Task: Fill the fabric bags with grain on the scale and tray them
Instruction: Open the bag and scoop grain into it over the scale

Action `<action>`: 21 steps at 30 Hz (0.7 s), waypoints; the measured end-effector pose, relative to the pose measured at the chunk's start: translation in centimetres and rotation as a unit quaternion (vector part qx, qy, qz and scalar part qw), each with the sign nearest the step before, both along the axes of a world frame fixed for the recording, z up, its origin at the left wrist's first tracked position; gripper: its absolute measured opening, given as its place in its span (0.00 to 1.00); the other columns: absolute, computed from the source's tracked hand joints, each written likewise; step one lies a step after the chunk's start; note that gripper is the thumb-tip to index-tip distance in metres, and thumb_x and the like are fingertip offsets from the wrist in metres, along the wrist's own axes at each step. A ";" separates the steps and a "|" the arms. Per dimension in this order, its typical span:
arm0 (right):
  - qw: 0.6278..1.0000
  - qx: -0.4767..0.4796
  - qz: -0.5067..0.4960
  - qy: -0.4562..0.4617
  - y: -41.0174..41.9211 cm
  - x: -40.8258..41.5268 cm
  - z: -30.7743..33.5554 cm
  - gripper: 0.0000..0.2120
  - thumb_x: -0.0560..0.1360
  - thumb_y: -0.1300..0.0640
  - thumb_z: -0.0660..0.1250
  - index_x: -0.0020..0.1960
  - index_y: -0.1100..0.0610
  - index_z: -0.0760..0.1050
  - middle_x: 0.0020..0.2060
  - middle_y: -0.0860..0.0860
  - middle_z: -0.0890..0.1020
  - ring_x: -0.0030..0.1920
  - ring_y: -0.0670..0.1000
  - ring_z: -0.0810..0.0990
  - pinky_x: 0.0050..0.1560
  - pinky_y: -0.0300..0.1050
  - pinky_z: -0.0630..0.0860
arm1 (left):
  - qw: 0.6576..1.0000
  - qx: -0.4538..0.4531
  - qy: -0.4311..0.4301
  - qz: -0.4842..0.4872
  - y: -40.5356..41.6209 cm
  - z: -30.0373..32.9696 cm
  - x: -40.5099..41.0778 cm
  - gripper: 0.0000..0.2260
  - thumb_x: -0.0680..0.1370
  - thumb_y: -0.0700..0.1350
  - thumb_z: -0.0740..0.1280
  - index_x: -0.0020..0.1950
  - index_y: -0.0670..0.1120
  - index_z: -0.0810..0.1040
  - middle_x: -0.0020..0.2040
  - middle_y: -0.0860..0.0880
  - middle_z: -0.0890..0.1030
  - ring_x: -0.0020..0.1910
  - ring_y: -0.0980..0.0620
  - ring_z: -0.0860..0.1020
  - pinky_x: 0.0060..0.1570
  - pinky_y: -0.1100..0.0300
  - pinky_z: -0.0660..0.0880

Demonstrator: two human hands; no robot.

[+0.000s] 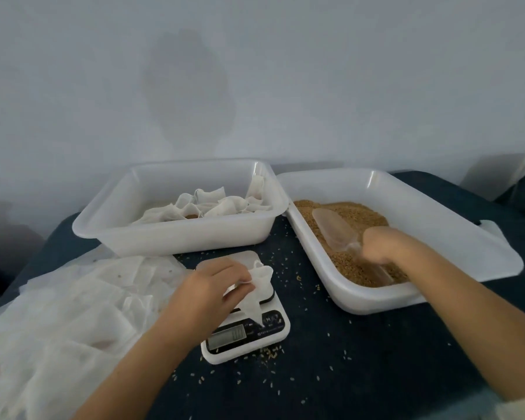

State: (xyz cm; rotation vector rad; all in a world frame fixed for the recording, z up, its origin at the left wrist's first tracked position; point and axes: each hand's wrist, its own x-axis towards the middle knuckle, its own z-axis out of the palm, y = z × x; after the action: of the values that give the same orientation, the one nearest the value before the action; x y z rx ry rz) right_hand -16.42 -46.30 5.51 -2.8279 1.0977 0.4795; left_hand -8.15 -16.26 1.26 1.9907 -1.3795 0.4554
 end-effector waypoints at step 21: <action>0.992 0.009 0.028 -0.125 -0.6 4.9 -0.2 0.17 0.81 0.52 0.57 0.57 0.64 0.77 0.40 0.53 0.76 0.39 0.52 0.78 0.40 0.43 0.75 | 0.998 -0.034 0.045 0.041 0.0 -0.1 0.8 0.05 0.71 0.35 0.72 0.43 0.43 0.79 0.44 0.53 0.78 0.40 0.63 0.73 0.41 0.76 0.69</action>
State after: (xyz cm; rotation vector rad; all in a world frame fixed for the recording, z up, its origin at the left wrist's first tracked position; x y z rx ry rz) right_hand -11.54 -46.86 5.28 -2.8116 0.9621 0.1299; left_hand -7.38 -16.22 1.19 1.9940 -1.2160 0.4388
